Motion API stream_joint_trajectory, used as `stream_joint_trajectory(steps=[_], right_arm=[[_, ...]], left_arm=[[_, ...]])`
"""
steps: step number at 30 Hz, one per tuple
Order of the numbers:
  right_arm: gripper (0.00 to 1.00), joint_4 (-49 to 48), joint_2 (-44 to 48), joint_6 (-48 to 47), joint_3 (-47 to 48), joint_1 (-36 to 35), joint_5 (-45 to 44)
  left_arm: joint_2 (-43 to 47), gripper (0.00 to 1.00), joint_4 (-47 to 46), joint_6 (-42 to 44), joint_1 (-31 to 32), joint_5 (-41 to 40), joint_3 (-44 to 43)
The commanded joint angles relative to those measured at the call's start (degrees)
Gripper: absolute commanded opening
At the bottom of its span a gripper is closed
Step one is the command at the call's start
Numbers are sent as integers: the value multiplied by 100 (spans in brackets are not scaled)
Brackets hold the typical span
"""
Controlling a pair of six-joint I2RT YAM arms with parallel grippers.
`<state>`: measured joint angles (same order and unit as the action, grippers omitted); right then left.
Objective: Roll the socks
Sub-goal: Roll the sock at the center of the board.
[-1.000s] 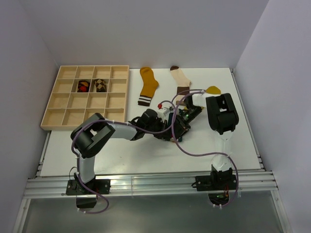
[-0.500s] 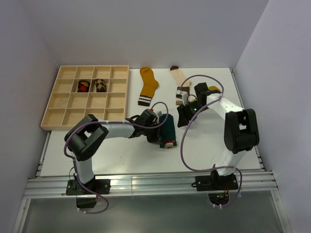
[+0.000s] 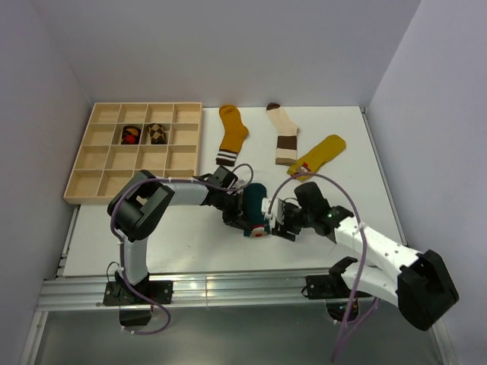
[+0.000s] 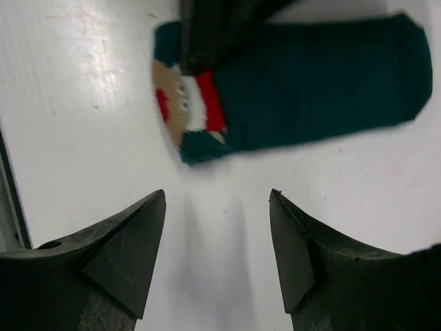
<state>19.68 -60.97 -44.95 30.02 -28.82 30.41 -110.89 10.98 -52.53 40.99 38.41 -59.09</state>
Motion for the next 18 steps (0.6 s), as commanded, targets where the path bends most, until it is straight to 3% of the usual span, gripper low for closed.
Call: stream_joint_trajectory(steps=[1,10,18], right_arm=[[69,-1176,445,-304,-391,-518,-677],[69,-2213,261,-708,-1041,-2029,-1826],[63,-3013,-433,-796,-1130,-2532,-2417]], left_arm=[[-354,0,808,103,-47,52,-312],[-855,0,1266,252,-153,140,-867],[-1049,0,1468,428,-179,193,-1122]])
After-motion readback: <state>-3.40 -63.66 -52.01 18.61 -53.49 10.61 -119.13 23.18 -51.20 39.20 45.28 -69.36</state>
